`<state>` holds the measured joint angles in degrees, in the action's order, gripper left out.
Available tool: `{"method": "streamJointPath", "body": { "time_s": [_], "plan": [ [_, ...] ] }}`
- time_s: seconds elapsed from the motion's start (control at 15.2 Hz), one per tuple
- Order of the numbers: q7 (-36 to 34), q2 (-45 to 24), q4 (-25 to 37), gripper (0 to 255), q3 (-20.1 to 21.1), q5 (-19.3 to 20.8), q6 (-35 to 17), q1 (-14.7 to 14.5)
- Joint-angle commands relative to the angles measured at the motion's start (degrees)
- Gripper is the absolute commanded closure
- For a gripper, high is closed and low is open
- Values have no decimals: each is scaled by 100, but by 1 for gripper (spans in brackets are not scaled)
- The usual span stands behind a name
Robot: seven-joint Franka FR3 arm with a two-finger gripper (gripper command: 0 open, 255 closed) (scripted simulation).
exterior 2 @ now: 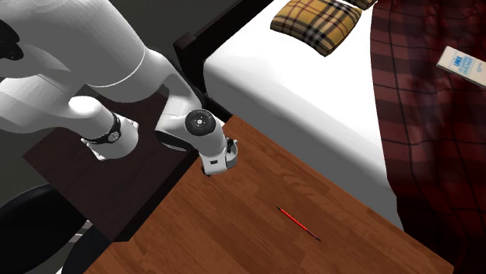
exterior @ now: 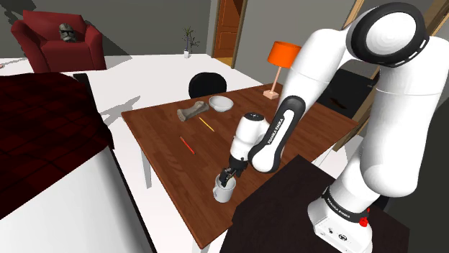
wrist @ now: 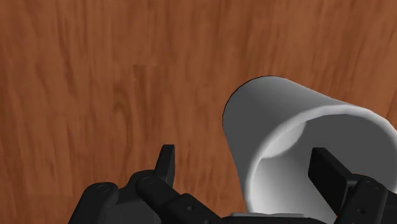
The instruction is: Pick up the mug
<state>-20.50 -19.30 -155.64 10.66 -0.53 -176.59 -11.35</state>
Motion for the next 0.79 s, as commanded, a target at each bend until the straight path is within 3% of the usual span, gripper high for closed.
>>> {"method": "streamJointPath", "body": {
  "time_s": [0.0,0.73],
  "plan": [
    [-8,-33,16,255,-19,7,-22,-22],
    [15,185,-46,255,91,-35,137,78]
  ]
}}
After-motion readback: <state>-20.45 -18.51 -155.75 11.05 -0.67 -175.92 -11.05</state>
